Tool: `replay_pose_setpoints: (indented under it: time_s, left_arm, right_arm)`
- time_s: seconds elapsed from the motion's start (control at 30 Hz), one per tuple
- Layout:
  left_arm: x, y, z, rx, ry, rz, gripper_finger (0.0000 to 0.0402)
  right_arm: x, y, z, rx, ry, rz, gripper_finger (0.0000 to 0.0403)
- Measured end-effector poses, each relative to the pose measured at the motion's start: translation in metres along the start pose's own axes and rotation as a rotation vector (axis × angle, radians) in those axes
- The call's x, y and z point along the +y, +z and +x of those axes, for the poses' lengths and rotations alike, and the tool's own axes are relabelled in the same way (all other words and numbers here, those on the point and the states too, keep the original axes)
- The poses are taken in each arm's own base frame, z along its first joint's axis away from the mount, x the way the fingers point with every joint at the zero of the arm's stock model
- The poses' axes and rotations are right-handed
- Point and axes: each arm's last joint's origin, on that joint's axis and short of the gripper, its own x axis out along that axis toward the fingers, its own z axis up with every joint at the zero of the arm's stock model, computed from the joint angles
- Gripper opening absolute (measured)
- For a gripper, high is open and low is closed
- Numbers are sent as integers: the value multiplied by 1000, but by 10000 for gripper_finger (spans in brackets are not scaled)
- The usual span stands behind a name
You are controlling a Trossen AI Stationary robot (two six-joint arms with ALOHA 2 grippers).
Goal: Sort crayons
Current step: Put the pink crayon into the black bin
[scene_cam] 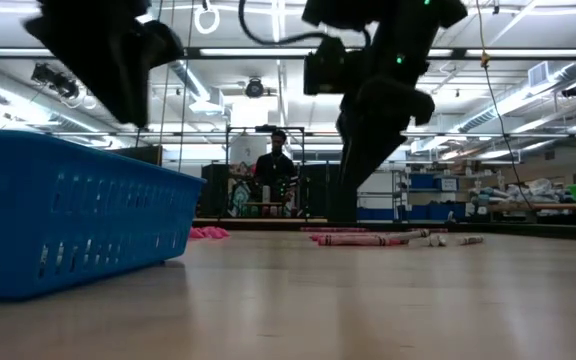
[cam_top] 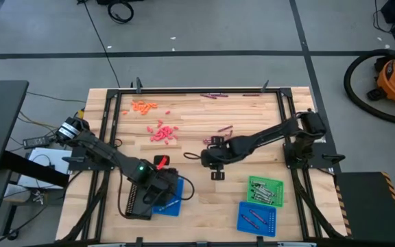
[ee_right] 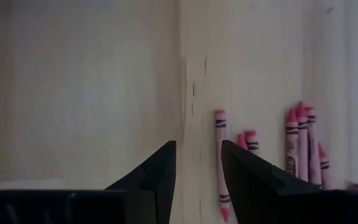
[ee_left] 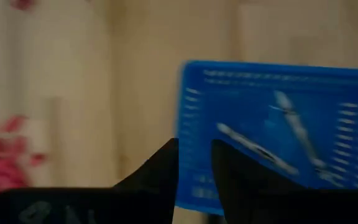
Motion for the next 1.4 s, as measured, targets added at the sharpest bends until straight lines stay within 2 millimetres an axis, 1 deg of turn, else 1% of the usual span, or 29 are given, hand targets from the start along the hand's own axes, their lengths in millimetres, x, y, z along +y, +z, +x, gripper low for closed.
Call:
replay_pose_setpoints:
  time_s: [0.23, 0.33, 0.47, 0.53, 0.73, 0.8, 0.83, 1.0, 1.2, 1.3, 1.4]
  left_arm:
    - [3, 2, -3, -110, 279, 114, 102]
    - [0, 2, -5, -143, 354, 182, 102]
    - [-3, 2, -6, -146, 362, 257, 102]
    - [-3, 0, -2, -145, 365, 281, 102]
    - [0, -23, 19, -162, 370, 307, 102]
    - [4, -32, 22, -156, 371, 317, 102]
    - [5, -31, 21, -184, 365, 305, 102]
    - [20, -40, 14, -281, 338, 279, 102]
    - [49, -55, 2, -383, 278, 213, 102]
    - [64, -63, -2, -427, 263, 164, 102]
    - [76, -70, -1, -465, 270, 115, 102]
  right_arm:
    - [-9, -3, 24, 66, -7, -66, 136]
    - [-15, -4, 31, 87, 5, -59, 136]
    - [-24, -4, 34, 93, 1, -44, 136]
    - [-27, -3, 35, 91, -1, -43, 136]
    - [-30, -5, 39, 112, 28, -49, 136]
    - [-29, -4, 40, 106, 32, -54, 136]
    - [-29, -4, 41, 105, 34, -57, 136]
    - [-31, -4, 42, 104, 56, -48, 133]
    - [-35, -4, 43, 98, 86, -31, 119]
    - [-37, -7, 46, 102, 87, -26, 115]
    - [-36, -11, 52, 79, 92, -18, 114]
